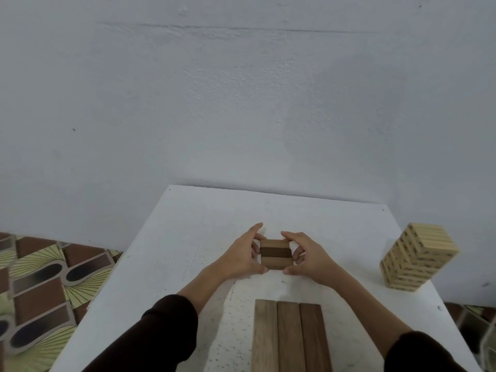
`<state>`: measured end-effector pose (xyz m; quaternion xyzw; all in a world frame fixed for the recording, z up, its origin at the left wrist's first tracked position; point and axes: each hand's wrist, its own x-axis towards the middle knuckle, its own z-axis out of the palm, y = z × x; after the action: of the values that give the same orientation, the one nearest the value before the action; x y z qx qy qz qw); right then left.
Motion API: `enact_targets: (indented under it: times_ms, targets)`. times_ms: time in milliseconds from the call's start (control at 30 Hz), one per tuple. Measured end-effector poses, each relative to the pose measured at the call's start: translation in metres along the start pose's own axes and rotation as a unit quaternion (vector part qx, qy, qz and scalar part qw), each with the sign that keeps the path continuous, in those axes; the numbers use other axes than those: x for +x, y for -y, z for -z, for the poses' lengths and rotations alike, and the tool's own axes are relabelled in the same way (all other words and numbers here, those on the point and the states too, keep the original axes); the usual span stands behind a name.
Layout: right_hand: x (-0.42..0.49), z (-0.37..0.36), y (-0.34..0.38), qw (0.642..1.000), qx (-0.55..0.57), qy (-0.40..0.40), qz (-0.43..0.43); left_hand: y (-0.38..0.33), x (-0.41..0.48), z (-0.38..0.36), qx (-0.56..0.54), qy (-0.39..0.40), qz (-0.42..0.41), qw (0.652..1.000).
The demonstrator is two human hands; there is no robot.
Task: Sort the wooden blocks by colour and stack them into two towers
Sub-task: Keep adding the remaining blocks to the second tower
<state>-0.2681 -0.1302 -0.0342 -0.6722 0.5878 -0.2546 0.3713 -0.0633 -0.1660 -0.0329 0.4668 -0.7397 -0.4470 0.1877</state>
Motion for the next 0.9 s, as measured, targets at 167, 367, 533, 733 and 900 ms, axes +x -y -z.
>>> enact_targets:
  times_ms: [167, 367, 533, 733, 900]
  targets:
    - [-0.017, 0.022, 0.035, 0.996, 0.071, -0.045, 0.028, -0.034, -0.011, 0.026, -0.017, -0.024, -0.037, 0.999]
    - [-0.051, 0.05, 0.097, 0.987, 0.097, -0.088, 0.091, -0.088, -0.047, 0.062, -0.055, -0.054, -0.104, 0.992]
    - [-0.092, 0.057, 0.139, 0.98, 0.096, -0.107, 0.134, -0.121, -0.093, 0.073, -0.085, -0.064, -0.148, 0.983]
    - [-0.142, 0.046, 0.163, 0.979, 0.087, -0.107, 0.15, -0.136, -0.145, 0.063, -0.088, -0.062, -0.165, 0.98]
    - [-0.169, 0.029, 0.16, 0.979, 0.102, -0.101, 0.146, -0.131, -0.175, 0.048, -0.113, -0.051, -0.166, 0.978]
